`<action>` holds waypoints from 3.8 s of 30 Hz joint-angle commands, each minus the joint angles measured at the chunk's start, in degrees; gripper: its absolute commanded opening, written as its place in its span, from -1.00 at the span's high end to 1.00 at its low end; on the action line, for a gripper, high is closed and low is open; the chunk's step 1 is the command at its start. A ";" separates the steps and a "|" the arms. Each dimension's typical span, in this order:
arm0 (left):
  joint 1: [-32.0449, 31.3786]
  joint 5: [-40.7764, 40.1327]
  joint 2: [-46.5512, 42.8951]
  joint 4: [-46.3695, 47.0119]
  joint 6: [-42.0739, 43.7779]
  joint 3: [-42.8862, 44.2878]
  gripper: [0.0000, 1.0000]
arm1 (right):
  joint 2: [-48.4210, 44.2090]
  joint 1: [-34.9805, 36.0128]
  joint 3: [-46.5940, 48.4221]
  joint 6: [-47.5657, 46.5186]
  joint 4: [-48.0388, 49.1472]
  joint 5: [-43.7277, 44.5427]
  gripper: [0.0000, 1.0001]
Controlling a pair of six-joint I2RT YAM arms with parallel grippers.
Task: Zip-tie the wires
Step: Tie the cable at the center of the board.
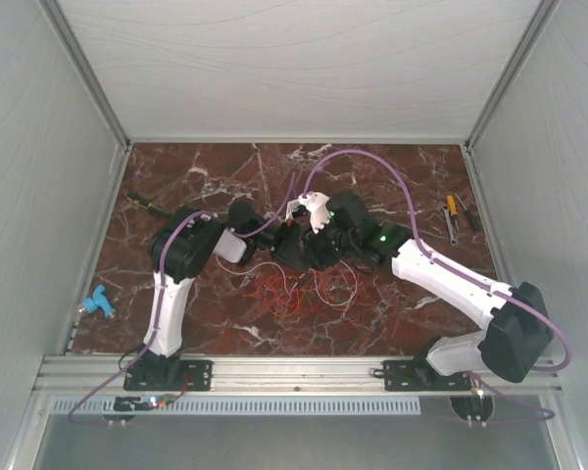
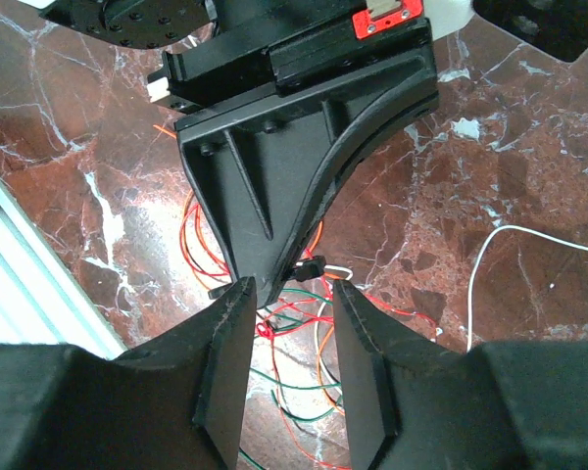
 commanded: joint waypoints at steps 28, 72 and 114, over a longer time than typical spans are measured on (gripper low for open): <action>0.39 0.59 0.90 14.88 -0.59 2.18 1.00 | 3.33 2.74 3.03 -1.34 4.16 6.09 0.68; 0.46 0.35 1.84 14.88 -0.57 2.24 1.00 | 1.04 4.20 4.72 4.42 0.59 9.50 1.00; 0.57 0.58 4.34 14.88 -2.07 3.32 1.00 | 7.06 2.92 6.53 3.38 -3.36 12.47 0.42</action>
